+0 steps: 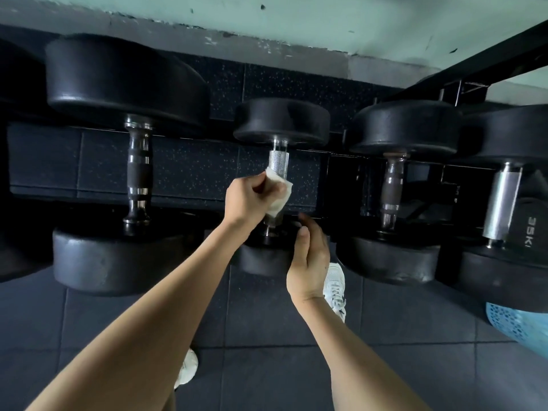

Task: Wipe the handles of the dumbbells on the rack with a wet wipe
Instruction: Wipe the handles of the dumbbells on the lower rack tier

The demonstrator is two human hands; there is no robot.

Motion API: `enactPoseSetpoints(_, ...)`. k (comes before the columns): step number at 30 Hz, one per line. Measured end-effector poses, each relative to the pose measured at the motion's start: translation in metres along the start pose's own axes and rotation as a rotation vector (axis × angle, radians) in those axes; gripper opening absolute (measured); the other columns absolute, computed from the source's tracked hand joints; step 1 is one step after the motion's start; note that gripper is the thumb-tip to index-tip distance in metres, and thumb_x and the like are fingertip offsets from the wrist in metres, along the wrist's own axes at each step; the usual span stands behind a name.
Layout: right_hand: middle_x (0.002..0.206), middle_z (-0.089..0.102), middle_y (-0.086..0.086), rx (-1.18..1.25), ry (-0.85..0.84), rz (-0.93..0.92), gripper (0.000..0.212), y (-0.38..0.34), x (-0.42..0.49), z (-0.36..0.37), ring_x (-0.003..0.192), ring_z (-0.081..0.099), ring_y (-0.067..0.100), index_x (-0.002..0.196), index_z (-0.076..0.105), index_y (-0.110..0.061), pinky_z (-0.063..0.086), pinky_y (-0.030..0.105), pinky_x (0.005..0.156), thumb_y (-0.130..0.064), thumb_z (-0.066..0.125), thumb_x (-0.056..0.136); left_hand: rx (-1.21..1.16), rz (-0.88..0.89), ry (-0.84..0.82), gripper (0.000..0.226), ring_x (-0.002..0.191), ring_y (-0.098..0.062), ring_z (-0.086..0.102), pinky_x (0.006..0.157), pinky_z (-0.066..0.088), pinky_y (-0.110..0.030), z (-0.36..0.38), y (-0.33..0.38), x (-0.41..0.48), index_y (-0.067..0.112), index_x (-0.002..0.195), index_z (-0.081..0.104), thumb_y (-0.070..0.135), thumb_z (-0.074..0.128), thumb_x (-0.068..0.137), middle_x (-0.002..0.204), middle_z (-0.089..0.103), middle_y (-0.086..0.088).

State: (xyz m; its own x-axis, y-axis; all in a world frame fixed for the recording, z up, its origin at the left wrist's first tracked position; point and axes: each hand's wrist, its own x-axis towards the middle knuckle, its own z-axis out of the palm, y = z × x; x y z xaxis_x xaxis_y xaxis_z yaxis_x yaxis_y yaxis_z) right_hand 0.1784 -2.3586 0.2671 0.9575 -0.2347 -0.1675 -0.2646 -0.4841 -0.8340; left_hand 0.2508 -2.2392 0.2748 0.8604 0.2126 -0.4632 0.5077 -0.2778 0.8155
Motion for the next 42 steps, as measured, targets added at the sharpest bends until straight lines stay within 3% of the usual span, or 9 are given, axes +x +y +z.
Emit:
enactPoseSetpoints(8,0.123,0.056,0.000,-0.018,0.004,0.074,0.065,-0.002,-0.003,0.000,0.117,0.049,0.017,0.130,0.050,-0.006,0.037,0.029,0.100,-0.050,0.032,0.086,-0.292,-0.131,0.030,0.013,0.071,-0.005,0.061,0.065,0.049,-0.016,0.002,0.016,0.024,0.013,0.089,0.070,0.024,0.073,0.081,0.078,0.067,0.006)
enactPoseSetpoints(13,0.139,0.046,-0.002,0.111,-0.022,0.407,0.060,-0.013,-0.003,0.000,0.128,0.041,0.012,0.138,0.041,-0.017,0.031,0.031,0.109,-0.046,0.046,0.086,-0.234,-0.095,0.068,0.022,0.066,0.006,0.057,0.058,0.043,-0.004,0.003,0.024,0.034,0.008,0.093,0.069,0.028,0.071,0.083,0.077,0.064,0.010)
enactPoseSetpoints(18,0.107,0.061,-0.007,0.279,-0.025,0.758,0.022,-0.023,0.018,-0.004,0.104,0.053,0.017,0.090,0.060,-0.028,0.038,0.033,0.096,-0.040,0.042,0.095,-0.121,-0.045,-0.015,0.021,0.056,0.010,0.056,0.053,0.041,-0.008,0.001,0.002,0.015,0.009,0.091,0.071,0.029,0.069,0.085,0.070,0.062,0.010)
enactPoseSetpoints(21,0.105,0.065,-0.002,0.177,0.061,0.750,0.027,-0.027,0.019,0.002,0.102,0.056,0.023,0.087,0.062,-0.024,0.041,0.040,0.098,-0.036,0.039,0.095,-0.023,0.019,0.012,0.026,0.060,-0.003,0.053,0.056,0.041,-0.023,0.002,-0.005,0.011,0.007,0.079,0.070,0.033,0.069,0.084,0.066,0.061,0.005)
enactPoseSetpoints(27,0.090,0.062,-0.010,0.122,0.119,0.699,0.021,-0.032,0.015,0.002,0.095,0.055,0.019,0.084,0.060,-0.030,0.038,0.033,0.083,-0.027,0.041,0.093,-0.059,0.044,0.190,0.039,0.060,-0.011,0.054,0.058,0.047,-0.037,0.014,0.005,0.016,0.008,0.072,0.070,0.046,0.068,0.079,0.067,0.069,-0.007)
enactPoseSetpoints(30,0.103,0.065,-0.003,0.103,0.127,0.697,0.024,-0.031,0.014,0.003,0.100,0.055,0.020,0.105,0.062,-0.021,0.037,0.032,0.084,-0.026,0.042,0.093,-0.389,-0.091,0.216,0.019,0.067,-0.009,0.061,0.065,0.053,-0.031,0.018,0.022,0.025,0.022,0.067,0.069,0.031,0.072,0.083,0.064,0.069,0.006)
enactPoseSetpoints(34,0.091,0.062,-0.008,0.075,0.130,0.692,0.020,-0.030,0.014,0.004,0.094,0.055,0.020,0.101,0.061,-0.023,0.036,0.031,0.080,-0.025,0.043,0.092,-0.545,-0.164,-0.019,0.020,0.079,-0.002,0.067,0.070,0.052,-0.013,0.005,0.020,0.041,0.007,0.095,0.072,0.025,0.066,0.087,0.086,0.072,0.003)
enactPoseSetpoints(38,0.084,0.060,-0.007,0.063,0.126,0.697,0.019,-0.033,0.015,0.004,0.088,0.053,0.020,0.098,0.062,-0.023,0.035,0.029,0.076,-0.022,0.044,0.090,-0.597,-0.245,-0.256,0.033,0.095,-0.018,0.064,0.092,0.051,-0.029,-0.004,0.007,0.041,0.000,0.105,0.066,0.028,0.053,0.094,0.103,0.068,-0.012)
enactPoseSetpoints(42,0.086,0.060,-0.002,0.057,0.126,0.684,0.020,-0.035,0.016,0.003,0.084,0.051,0.021,0.099,0.062,-0.016,0.032,0.028,0.073,-0.021,0.044,0.091,-0.412,-0.250,-0.345,0.031,0.060,-0.002,0.061,0.058,0.050,-0.014,-0.007,-0.005,0.018,0.009,0.084,0.066,0.032,0.049,0.096,0.064,0.067,0.009)
